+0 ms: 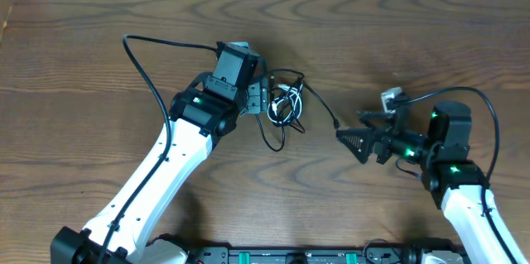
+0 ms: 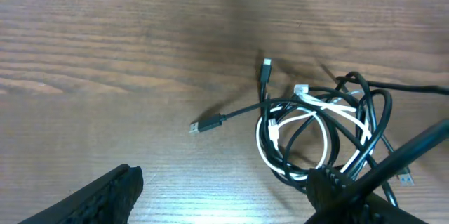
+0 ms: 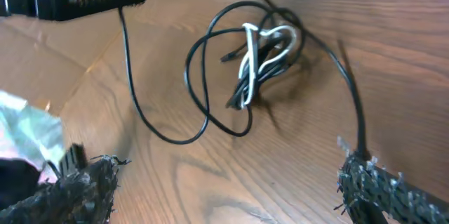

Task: Untangle cables

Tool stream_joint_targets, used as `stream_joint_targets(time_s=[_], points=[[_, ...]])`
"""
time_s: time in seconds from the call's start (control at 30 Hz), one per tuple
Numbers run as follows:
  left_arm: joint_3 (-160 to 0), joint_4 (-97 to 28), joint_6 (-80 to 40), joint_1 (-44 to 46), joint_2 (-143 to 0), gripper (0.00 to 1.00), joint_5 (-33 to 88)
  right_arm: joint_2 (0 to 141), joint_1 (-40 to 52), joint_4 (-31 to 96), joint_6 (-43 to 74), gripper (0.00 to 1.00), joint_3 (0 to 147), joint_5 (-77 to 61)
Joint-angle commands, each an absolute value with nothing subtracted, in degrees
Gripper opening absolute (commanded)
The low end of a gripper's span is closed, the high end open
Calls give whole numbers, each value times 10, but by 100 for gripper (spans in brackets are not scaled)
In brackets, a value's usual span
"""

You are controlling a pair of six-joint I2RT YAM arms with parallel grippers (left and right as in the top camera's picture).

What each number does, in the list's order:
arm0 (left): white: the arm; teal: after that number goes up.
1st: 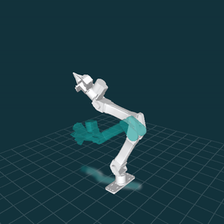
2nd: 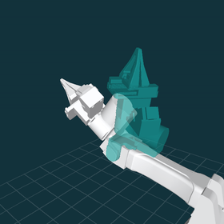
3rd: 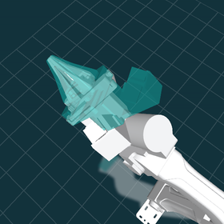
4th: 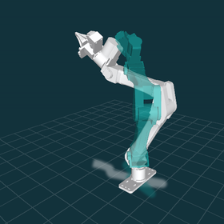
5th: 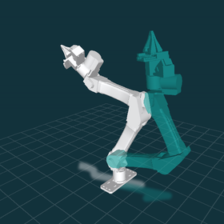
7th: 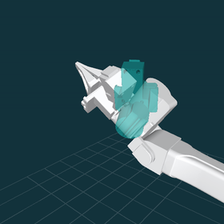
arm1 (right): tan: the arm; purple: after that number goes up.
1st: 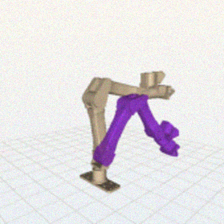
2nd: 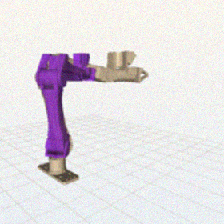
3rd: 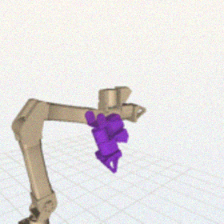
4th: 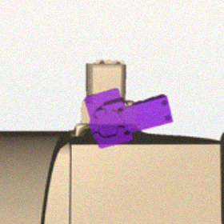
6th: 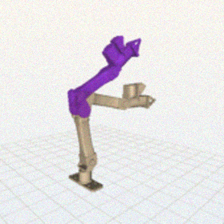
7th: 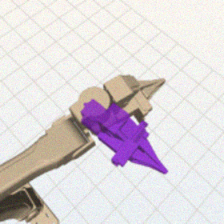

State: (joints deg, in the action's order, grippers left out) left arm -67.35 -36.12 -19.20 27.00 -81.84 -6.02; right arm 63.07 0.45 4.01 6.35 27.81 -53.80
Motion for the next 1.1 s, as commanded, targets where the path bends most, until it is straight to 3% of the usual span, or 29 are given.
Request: stream_joint_targets(time_s=[0.0,0.33,0.67,0.97,1.07], points=[[-685,-355,-181,267,-814,79,-71,636,49,27,44,99,284,-496],[-685,-355,-181,267,-814,80,-71,757,173,-118,107,99,284,-335],[-685,-355,-181,267,-814,80,-71,910,223,-329,122,99,284,-325],[-685,-355,-181,267,-814,79,-71,1008,248,-465,161,90,284,-262],[-685,-355,-181,267,-814,79,-71,1034,254,-501,163,81,284,-247]])
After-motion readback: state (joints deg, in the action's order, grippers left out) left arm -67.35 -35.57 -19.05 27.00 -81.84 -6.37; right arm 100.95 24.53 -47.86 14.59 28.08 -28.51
